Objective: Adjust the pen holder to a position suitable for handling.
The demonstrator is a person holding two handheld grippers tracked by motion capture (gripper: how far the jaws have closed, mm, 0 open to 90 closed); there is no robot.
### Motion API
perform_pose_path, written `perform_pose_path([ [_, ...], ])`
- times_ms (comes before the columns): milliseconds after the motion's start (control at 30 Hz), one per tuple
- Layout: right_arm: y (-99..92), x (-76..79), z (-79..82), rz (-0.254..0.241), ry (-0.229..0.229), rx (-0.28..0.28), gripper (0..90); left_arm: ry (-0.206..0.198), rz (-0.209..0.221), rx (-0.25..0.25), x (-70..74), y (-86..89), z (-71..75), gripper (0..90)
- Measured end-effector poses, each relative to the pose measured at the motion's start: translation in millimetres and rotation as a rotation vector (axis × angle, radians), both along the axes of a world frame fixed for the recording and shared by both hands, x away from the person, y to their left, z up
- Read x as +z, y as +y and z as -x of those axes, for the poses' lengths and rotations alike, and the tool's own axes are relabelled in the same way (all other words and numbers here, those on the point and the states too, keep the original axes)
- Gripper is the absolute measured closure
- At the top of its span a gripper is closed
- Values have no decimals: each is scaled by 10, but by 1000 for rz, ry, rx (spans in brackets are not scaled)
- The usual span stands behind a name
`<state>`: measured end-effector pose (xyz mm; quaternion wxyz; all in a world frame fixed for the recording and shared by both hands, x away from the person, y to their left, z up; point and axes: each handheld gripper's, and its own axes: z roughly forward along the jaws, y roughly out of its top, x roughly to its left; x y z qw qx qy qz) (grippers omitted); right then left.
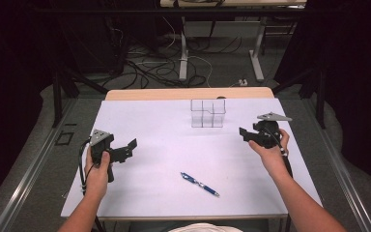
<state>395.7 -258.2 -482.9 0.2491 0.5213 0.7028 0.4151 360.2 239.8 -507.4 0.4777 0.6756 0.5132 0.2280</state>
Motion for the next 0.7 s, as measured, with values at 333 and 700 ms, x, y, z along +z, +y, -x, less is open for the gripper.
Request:
perform_pose_path([
  [333,158,290,-247,42,4,7,410,3,1,-5,2,5,0,27],
  [700,350,482,-527,68,46,0,512,9,7,-4,-7,8,-8,28],
])
